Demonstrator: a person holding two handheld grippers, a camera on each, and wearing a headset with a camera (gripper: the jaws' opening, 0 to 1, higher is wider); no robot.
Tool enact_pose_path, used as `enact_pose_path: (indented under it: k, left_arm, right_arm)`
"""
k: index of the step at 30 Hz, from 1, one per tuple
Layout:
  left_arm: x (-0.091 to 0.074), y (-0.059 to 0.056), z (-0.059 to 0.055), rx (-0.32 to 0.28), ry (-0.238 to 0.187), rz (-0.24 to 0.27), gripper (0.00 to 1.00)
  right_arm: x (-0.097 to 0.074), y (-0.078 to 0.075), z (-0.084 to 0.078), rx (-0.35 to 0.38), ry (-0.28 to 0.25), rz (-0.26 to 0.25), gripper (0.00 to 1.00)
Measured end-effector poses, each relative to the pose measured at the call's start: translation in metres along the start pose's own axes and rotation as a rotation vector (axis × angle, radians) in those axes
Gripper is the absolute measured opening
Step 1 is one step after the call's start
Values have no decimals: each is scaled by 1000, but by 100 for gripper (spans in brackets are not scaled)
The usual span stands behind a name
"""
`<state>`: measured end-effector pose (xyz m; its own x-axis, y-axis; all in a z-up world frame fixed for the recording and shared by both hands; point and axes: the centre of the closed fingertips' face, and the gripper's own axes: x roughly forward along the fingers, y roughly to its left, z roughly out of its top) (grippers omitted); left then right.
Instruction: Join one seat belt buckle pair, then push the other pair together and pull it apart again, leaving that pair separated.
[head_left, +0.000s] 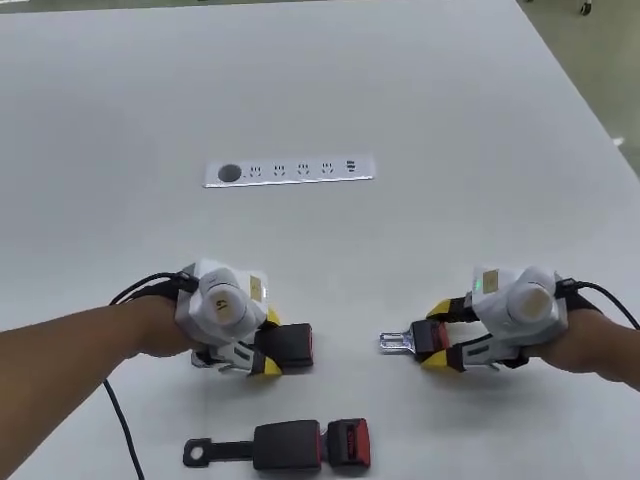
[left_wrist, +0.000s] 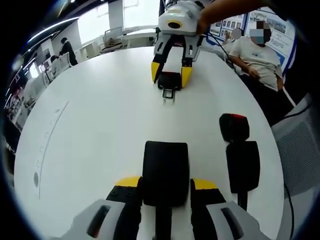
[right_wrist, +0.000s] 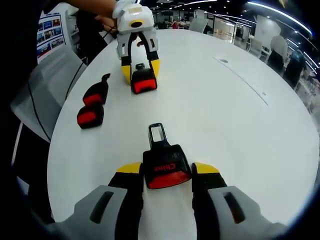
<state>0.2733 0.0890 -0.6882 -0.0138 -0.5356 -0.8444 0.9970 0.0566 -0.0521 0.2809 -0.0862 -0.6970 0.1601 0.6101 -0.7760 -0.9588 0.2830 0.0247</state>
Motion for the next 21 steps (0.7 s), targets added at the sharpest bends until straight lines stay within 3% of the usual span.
enact_pose_path:
  k: [3,6,9,12,21]
  left_arm:
    - [0,-7,2,-58,-16,-20,52]
    - [-5,-2,0,-79,-18,10,65]
    - [-11,5,5,-134,-59,35,68]
    - [-13,11,5,-168,-72,64,73]
    - [-22,9,3,-300,-95,121,83]
  right_arm:
    - [-3,-5,1,64,-3,-49,41]
    - [-11,-13,10,116,-65,-106,49]
    - [-13,-16,12,162,-77,-139,59]
    - [-16,-18,14,164,-92,-173,62]
    - [-25,-22,26,297,-186,-309,71]
